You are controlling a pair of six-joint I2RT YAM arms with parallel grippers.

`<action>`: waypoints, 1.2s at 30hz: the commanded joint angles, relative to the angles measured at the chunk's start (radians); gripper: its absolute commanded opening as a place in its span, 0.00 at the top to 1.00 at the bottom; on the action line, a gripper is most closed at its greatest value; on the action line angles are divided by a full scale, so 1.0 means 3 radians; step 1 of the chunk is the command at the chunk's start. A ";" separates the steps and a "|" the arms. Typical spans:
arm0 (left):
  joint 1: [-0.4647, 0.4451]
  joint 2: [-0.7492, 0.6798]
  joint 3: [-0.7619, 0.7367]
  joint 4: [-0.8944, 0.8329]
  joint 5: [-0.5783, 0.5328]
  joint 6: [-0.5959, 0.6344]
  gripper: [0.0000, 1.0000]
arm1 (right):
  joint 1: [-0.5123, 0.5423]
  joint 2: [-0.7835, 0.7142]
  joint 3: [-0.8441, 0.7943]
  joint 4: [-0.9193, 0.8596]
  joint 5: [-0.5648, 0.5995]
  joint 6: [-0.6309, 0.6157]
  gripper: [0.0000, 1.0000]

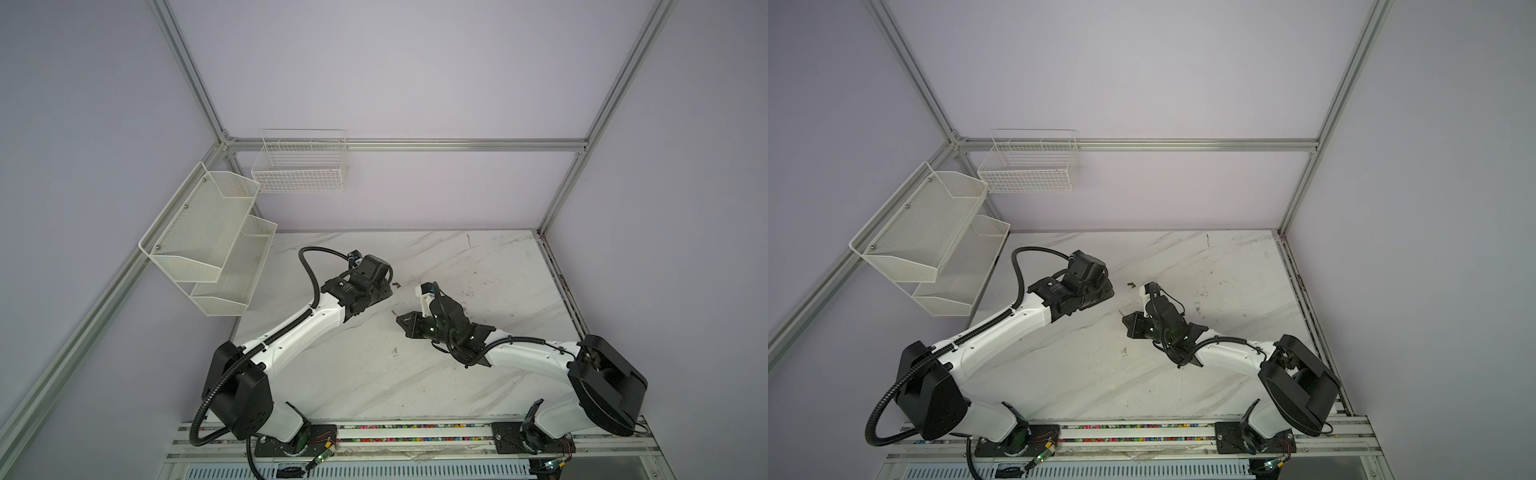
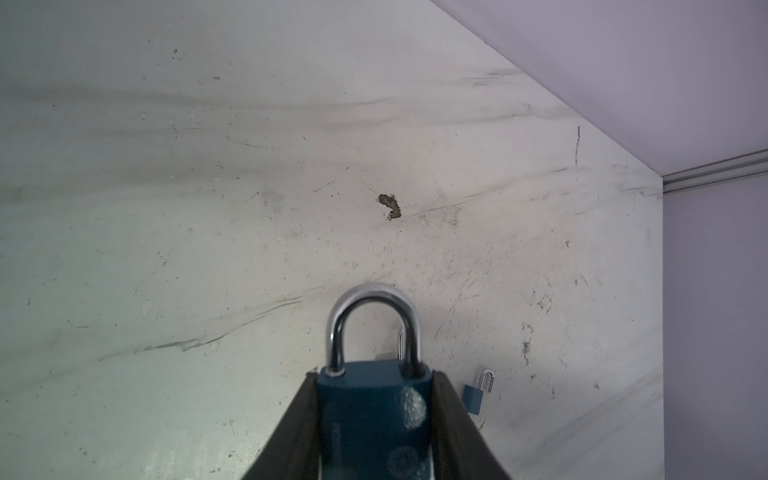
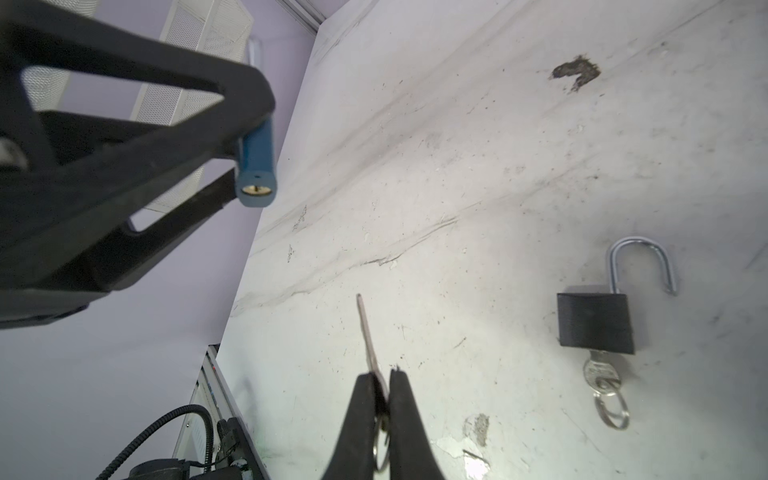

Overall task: Unlock with the key
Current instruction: 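Lift the blue padlock with the left gripper toward the key in the right gripper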

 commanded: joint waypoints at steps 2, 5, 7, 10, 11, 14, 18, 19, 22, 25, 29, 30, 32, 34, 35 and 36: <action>-0.0007 -0.0267 -0.0197 0.0083 -0.0301 -0.0204 0.97 | 0.0077 0.0042 -0.0087 0.0727 0.0283 0.0381 1.00; -0.0007 -0.0306 -0.0208 0.0078 -0.0320 -0.0199 0.97 | 0.0111 0.0124 -0.0038 0.0928 0.0311 0.0404 1.00; -0.0007 -0.0306 -0.0209 0.0078 -0.0316 -0.0199 0.97 | 0.0126 0.0195 0.0016 0.0969 0.0311 0.0404 1.00; -0.0007 -0.0311 -0.0209 0.0083 -0.0323 -0.0234 0.97 | 0.0154 0.0277 0.0051 0.1096 0.0326 0.0409 1.00; -0.0007 -0.0316 -0.0212 0.0083 -0.0339 -0.0244 0.97 | 0.0164 0.0299 0.0067 0.1114 0.0337 0.0410 1.00; -0.0007 -0.0336 -0.0219 0.0083 -0.0376 -0.0254 0.97 | 0.0204 0.0367 0.0099 0.1232 0.0327 0.0400 1.00; -0.0007 -0.0366 -0.0224 0.0080 -0.0409 -0.0275 0.97 | 0.0256 0.0422 0.0150 0.1305 0.0376 0.0383 1.00; -0.0004 -0.0372 -0.0228 0.0083 -0.0416 -0.0275 0.97 | 0.0268 0.0428 0.0154 0.1327 0.0392 0.0379 1.00; -0.0006 -0.0392 -0.0242 0.0083 -0.0394 -0.0315 0.97 | 0.0273 0.0445 0.0194 0.1321 0.0419 0.0359 1.00; -0.0007 -0.0398 -0.0242 0.0083 -0.0392 -0.0332 0.97 | 0.0278 0.0480 0.0234 0.1321 0.0410 0.0344 1.00; -0.0007 -0.0408 -0.0245 0.0088 -0.0380 -0.0344 0.97 | 0.0277 0.0527 0.0266 0.1326 0.0404 0.0338 1.00; -0.0007 -0.0409 -0.0245 0.0088 -0.0379 -0.0342 0.97 | 0.0277 0.0527 0.0266 0.1328 0.0418 0.0333 1.00; -0.0007 -0.0416 -0.0253 0.0091 -0.0386 -0.0347 0.97 | 0.0277 0.0522 0.0261 0.1366 0.0422 0.0333 1.00; -0.0007 -0.0424 -0.0261 0.0098 -0.0378 -0.0347 0.97 | 0.0280 0.0542 0.0290 0.1359 0.0404 0.0333 1.00; -0.0004 -0.0422 -0.0263 0.0098 -0.0379 -0.0352 0.97 | 0.0277 0.0547 0.0306 0.1357 0.0395 0.0335 1.00; -0.0006 -0.0423 -0.0270 0.0103 -0.0381 -0.0357 0.97 | 0.0282 0.0547 0.0310 0.1370 0.0382 0.0328 1.00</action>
